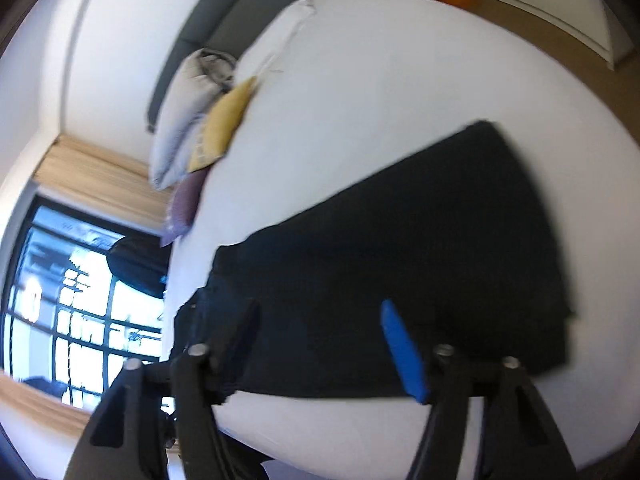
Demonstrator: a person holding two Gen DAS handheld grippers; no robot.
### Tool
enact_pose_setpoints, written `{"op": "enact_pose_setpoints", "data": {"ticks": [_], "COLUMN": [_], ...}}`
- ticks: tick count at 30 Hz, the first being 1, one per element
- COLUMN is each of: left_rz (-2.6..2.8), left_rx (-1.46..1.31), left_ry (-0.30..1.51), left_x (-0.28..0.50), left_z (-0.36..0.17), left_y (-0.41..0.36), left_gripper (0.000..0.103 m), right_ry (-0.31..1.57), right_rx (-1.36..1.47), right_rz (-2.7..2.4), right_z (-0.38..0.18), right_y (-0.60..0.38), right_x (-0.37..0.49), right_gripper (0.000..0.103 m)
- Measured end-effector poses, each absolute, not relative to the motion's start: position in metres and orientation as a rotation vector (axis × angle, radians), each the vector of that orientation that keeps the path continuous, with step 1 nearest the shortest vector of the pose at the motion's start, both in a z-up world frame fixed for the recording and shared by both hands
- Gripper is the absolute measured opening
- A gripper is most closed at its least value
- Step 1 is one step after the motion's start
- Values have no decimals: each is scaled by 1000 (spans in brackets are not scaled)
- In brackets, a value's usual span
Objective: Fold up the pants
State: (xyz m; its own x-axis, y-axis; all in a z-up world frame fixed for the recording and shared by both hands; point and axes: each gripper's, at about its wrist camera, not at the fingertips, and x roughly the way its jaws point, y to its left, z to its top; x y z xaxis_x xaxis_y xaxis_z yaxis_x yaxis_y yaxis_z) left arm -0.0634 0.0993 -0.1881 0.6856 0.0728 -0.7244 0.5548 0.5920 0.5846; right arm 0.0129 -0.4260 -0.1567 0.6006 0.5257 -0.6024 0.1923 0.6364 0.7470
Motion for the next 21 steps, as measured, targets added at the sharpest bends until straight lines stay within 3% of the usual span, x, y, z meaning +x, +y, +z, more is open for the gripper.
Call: {"op": "enact_pose_setpoints", "data": {"ticks": [4, 10, 15, 21], "left_rz": [-294, -309, -302, -239], "left_rx": [721, 474, 532, 441], "left_ry": [747, 711, 821, 930], "left_x": [-71, -8, 54, 77], "left_z": [-151, -112, -139, -180], "left_y": [107, 93, 58, 80], "left_gripper": [52, 54, 54, 56], "right_ry": [1079, 1047, 986, 1052], "right_rx": [862, 804, 724, 580], "right_rz": [71, 160, 375, 541], "right_z": [-201, -160, -123, -132], "right_y": [-424, -396, -325, -203], "right_x": [13, 18, 72, 173], "right_gripper": [66, 67, 67, 67]}}
